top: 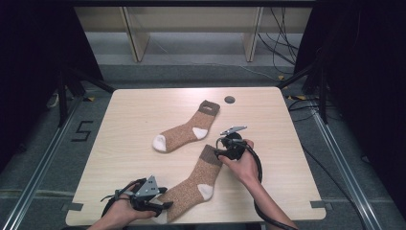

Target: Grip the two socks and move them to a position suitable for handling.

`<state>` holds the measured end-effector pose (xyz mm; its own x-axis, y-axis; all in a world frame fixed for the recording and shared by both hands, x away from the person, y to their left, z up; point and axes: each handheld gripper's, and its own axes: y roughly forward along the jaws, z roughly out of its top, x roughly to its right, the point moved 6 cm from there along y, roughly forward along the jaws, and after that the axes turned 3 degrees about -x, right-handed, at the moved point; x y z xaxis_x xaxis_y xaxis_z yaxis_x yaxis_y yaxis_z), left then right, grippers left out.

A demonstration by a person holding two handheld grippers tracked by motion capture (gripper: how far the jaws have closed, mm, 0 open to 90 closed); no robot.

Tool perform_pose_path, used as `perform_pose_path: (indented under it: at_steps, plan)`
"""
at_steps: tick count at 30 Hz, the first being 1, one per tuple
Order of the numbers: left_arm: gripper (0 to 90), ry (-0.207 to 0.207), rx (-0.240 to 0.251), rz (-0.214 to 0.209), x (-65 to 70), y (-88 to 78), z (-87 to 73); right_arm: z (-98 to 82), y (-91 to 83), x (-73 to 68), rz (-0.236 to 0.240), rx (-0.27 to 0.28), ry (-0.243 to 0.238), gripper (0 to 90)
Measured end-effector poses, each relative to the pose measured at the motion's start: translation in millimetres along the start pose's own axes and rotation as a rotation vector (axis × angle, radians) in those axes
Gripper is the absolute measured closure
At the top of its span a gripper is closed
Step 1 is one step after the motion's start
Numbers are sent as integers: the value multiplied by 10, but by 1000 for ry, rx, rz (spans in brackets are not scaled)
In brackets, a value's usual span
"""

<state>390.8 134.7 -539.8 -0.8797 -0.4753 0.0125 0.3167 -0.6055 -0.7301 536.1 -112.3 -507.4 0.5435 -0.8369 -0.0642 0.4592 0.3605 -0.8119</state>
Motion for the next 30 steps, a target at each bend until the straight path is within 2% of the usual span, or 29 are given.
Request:
perform_pose_path:
  at_steps: [3,4,7,8,9,11,12,13,14,16,17,19,20,22,23,24,25,26,27,28,30]
  plan:
    - [456,-3,-6,14,-28,-10,-13,18,111,3,19,-23,-29,472]
    - [457,-4,-7,4,-28,-12,-17,17,132,12,12,-31,-47,479]
    - [463,-6,-11,15,-45,-18,-25,8,174,18,14,-48,-69,509]
    - [469,-20,-9,13,-48,-19,-32,-8,216,35,28,-63,-74,564]
    - [473,-15,-14,8,-56,-24,-38,-29,224,33,36,-80,-61,593]
    - [484,-18,-14,12,-73,-26,-48,-40,252,29,50,-68,-89,641]
    - [493,-13,-15,16,-86,-27,-52,-45,247,24,63,-70,-86,696]
    - [505,-13,-15,16,-86,-27,-52,-45,247,24,63,-70,-86,696]
    - [505,-8,-19,18,-95,-31,-56,-55,223,15,62,-90,-67,739]
    - [542,-7,-21,14,-93,-37,-56,-47,202,10,69,-95,-60,792]
    - [601,2,-25,15,-102,-41,-57,-48,162,6,69,-104,-57,814]
    - [669,2,-29,17,-109,-49,-54,-41,153,19,65,-88,-67,819]
    - [715,-2,-32,20,-133,-57,-49,-60,104,19,71,-87,-47,825]
    - [765,-8,-36,14,-147,-62,-47,-82,50,37,77,-73,-53,827]
    - [785,-19,-40,16,-197,-62,-39,-110,0,25,82,-76,-21,827]
    - [798,-19,-40,16,-197,-62,-39,-110,0,25,82,-76,-21,827]
    - [798,-24,-43,17,-229,-57,-32,-111,-25,45,81,-57,-47,827]
    - [814,-32,-47,17,-258,-54,-24,-163,-124,36,80,-45,-36,827]
    - [814,-32,-52,21,-292,-52,-15,-163,-124,36,80,-45,-36,827]
    - [820,-23,-60,39,-349,-36,11,-216,-227,31,82,-37,-28,827]
    - [822,-17,-64,50,-382,-26,25,-248,-285,21,85,-36,-23,827]
